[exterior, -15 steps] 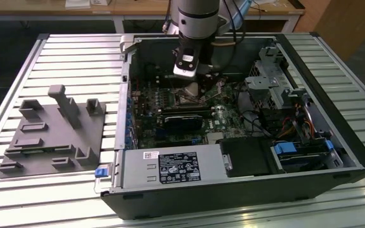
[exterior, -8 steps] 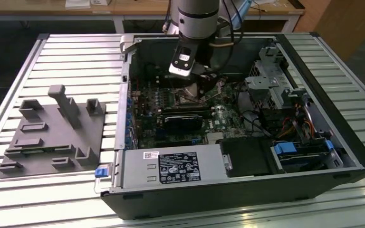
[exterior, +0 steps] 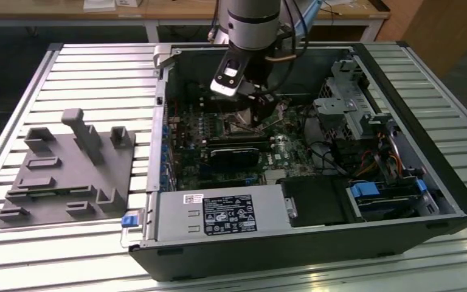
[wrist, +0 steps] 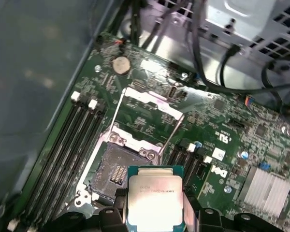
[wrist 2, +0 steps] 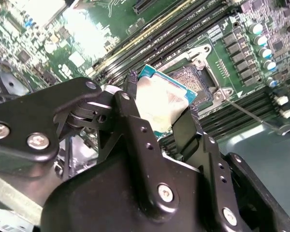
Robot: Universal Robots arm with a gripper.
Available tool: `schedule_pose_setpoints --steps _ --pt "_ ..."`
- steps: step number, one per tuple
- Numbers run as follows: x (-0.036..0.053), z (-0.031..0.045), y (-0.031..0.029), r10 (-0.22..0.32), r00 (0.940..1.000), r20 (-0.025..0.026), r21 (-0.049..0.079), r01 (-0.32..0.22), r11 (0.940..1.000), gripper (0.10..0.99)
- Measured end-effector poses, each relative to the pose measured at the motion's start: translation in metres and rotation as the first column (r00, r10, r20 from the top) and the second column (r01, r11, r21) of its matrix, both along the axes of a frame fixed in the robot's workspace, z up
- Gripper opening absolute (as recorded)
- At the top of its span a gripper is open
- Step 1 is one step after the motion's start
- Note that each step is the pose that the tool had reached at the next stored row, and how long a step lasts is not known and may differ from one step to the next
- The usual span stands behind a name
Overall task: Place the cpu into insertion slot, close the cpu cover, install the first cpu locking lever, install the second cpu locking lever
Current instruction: 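Place the cpu into insertion slot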
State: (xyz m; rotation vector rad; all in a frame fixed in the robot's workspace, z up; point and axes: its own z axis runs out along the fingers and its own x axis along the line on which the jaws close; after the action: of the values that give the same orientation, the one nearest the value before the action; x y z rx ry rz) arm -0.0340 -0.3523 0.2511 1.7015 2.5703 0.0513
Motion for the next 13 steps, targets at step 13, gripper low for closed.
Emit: schedule_pose_setpoints --steps 13 --pt "0.0000 -0.0011 0.0000 -0.228 0.9736 0.0000 0.000 0.228 0.9736 0.541"
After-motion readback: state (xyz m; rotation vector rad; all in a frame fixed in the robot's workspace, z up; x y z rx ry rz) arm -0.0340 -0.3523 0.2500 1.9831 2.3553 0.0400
